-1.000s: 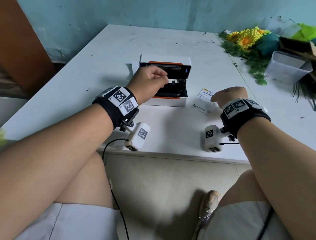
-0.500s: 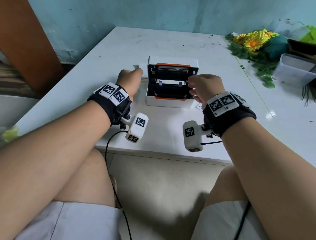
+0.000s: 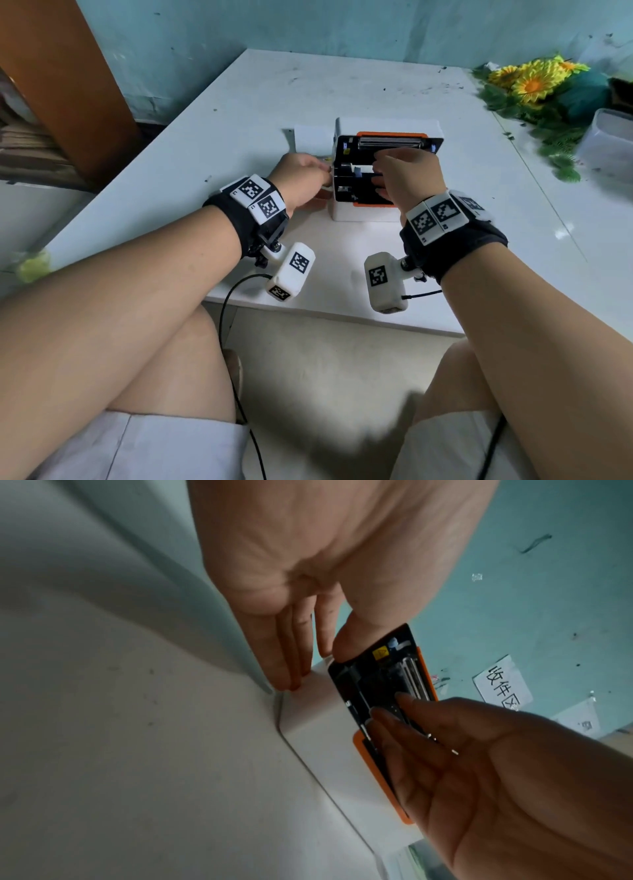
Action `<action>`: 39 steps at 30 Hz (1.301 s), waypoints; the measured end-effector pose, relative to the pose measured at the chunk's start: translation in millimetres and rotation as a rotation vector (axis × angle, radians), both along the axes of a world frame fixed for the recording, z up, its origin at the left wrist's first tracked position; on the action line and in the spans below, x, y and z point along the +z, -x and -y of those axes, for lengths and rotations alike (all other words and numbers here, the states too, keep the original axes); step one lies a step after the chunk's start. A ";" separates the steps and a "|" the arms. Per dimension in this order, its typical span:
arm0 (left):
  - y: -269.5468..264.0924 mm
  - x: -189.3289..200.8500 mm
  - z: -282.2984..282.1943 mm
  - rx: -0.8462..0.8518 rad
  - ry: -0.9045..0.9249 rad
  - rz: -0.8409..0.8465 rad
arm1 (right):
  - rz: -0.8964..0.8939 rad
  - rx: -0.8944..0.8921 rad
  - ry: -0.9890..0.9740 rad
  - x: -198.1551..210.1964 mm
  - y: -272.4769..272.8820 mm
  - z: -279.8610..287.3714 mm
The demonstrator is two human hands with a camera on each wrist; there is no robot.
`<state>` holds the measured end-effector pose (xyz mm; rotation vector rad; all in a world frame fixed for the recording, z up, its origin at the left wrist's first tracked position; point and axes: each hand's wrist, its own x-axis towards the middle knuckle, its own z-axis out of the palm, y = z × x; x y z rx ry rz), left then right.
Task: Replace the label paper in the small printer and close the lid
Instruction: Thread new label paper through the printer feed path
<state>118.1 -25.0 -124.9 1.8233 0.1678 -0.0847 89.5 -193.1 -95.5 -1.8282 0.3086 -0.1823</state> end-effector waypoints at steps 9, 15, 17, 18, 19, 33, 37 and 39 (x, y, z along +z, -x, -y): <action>-31.8 18.2 -16.8 0.033 -0.580 0.232 | -0.076 0.225 -0.150 9.6 15.0 -14.5; -50.9 0.6 -13.0 -0.136 -0.856 -0.007 | -0.099 0.265 -0.150 4.7 10.1 -17.1; -51.2 -4.6 -11.9 -0.138 -0.905 -0.056 | -0.108 0.269 -0.152 3.0 8.3 -16.9; -49.7 -5.9 -11.3 -0.140 -0.927 -0.070 | -0.112 0.274 -0.157 2.9 7.7 -17.7; -48.6 -6.8 -10.6 -0.143 -0.941 -0.081 | -0.111 0.273 -0.153 2.5 6.9 -18.3; -53.5 -3.0 -13.2 -0.138 -0.541 0.035 | -0.105 0.107 -0.041 1.2 0.6 -10.8; -54.3 -0.2 -13.9 -0.104 -0.500 0.036 | -0.134 0.061 -0.036 2.8 -2.7 -8.4; -53.5 1.5 -13.8 -0.106 -0.517 0.047 | -0.119 0.023 -0.041 6.2 -3.1 -5.6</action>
